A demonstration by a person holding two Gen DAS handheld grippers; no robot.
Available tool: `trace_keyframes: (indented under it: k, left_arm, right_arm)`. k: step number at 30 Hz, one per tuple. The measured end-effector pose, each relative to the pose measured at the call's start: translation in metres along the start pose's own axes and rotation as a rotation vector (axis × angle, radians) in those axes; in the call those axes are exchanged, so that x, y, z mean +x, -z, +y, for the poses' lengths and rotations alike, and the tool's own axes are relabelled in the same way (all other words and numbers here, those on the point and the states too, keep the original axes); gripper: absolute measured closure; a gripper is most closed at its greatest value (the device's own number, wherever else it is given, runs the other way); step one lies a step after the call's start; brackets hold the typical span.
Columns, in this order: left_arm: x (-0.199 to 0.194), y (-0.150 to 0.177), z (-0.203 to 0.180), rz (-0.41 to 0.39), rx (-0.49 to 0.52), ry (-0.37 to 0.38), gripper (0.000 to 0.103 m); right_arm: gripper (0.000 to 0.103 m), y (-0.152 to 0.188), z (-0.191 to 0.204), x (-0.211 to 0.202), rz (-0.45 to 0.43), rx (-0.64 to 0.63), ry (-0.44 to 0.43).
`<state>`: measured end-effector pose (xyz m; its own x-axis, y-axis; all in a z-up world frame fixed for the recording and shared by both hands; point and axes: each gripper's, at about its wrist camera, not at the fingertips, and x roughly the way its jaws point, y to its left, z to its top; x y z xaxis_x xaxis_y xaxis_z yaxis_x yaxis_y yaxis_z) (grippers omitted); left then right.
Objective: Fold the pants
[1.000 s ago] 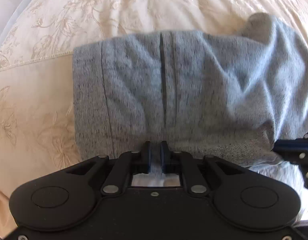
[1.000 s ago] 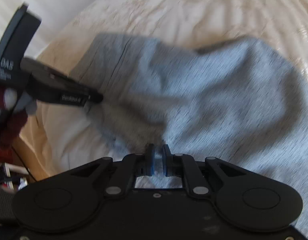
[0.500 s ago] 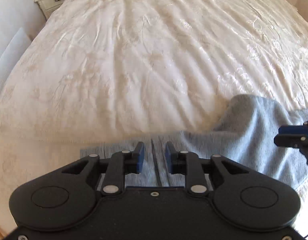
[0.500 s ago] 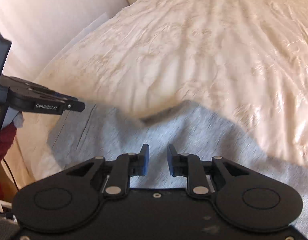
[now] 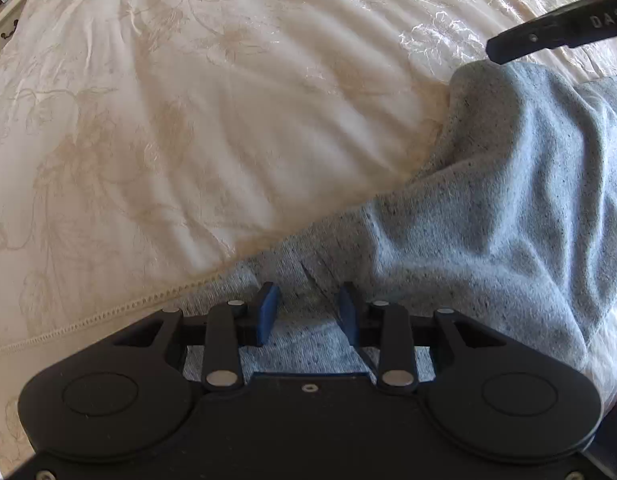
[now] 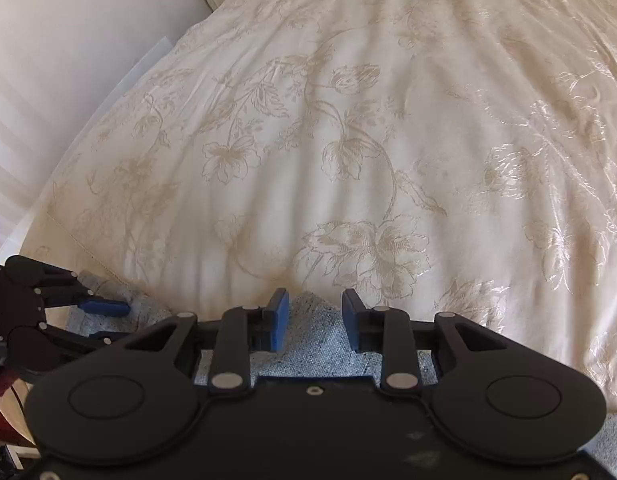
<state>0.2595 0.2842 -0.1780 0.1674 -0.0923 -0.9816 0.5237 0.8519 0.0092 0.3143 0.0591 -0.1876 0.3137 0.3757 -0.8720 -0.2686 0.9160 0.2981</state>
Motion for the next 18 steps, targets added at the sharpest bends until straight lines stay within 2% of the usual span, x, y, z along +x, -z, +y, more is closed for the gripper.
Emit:
trace_keyframes:
  k: [3,8,10,11,12,16,18]
  left_arm:
    - [0.000,0.020,0.001,-0.009,-0.039,0.017,0.061]
    - [-0.003,0.035,-0.007,-0.056,-0.065,-0.018,0.060]
    - [-0.004,0.038,-0.011,-0.068,-0.063,-0.035,0.060]
    - [-0.005,0.040,-0.013,-0.078,-0.066,-0.042,0.060]
    - [-0.005,0.042,-0.014,-0.088,-0.072,-0.046,0.060]
    - [-0.008,0.054,-0.016,-0.130,-0.105,-0.057,0.061]
    - [-0.011,0.060,-0.016,-0.155,-0.110,-0.069,0.061]
  right_arm:
    - [0.070,-0.007,0.005,0.014,0.039,-0.034,-0.014]
    - [0.067,-0.007,0.005,0.041,0.138,-0.059,-0.008]
    - [0.072,-0.003,0.007,0.041,0.162,-0.090,-0.068]
    - [0.082,0.001,0.012,0.035,0.150,-0.118,-0.084]
    - [0.098,0.006,0.018,0.029,0.142,-0.151,-0.096]
    - [0.100,0.020,0.036,0.014,0.125,-0.195,-0.126]
    - [0.101,0.016,0.029,-0.002,0.045,-0.112,-0.090]
